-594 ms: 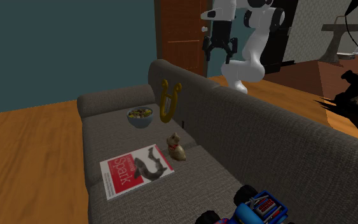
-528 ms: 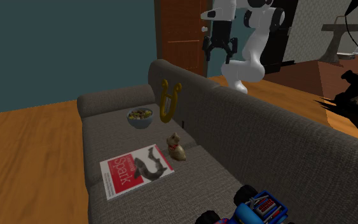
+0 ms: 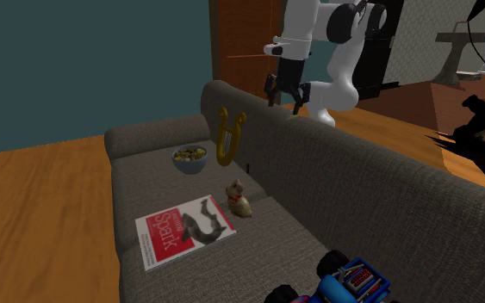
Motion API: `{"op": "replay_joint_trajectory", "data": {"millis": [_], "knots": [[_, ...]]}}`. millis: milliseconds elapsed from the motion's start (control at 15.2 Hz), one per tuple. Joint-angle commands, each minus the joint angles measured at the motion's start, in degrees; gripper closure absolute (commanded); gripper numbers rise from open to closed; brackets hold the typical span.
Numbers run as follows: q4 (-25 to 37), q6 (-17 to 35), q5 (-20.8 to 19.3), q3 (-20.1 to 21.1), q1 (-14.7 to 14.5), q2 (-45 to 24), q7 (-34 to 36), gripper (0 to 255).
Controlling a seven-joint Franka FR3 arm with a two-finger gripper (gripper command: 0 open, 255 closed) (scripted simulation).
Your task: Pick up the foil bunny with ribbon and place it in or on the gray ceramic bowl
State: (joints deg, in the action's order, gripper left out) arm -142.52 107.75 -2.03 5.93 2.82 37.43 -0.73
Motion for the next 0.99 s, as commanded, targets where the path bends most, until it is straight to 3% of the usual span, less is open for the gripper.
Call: {"op": "replay_joint_trajectory", "data": {"millis": [0,462,924], "knots": [[-1.3,4.19,-1.26,1.3,0.54,-3.14,1.61,0],[-2.41,16.97,-8.49,5.02,4.1,-16.58,8.22,0],[1.14,26.13,-21.54,7.58,8.41,-32.72,19.16,0]]}}
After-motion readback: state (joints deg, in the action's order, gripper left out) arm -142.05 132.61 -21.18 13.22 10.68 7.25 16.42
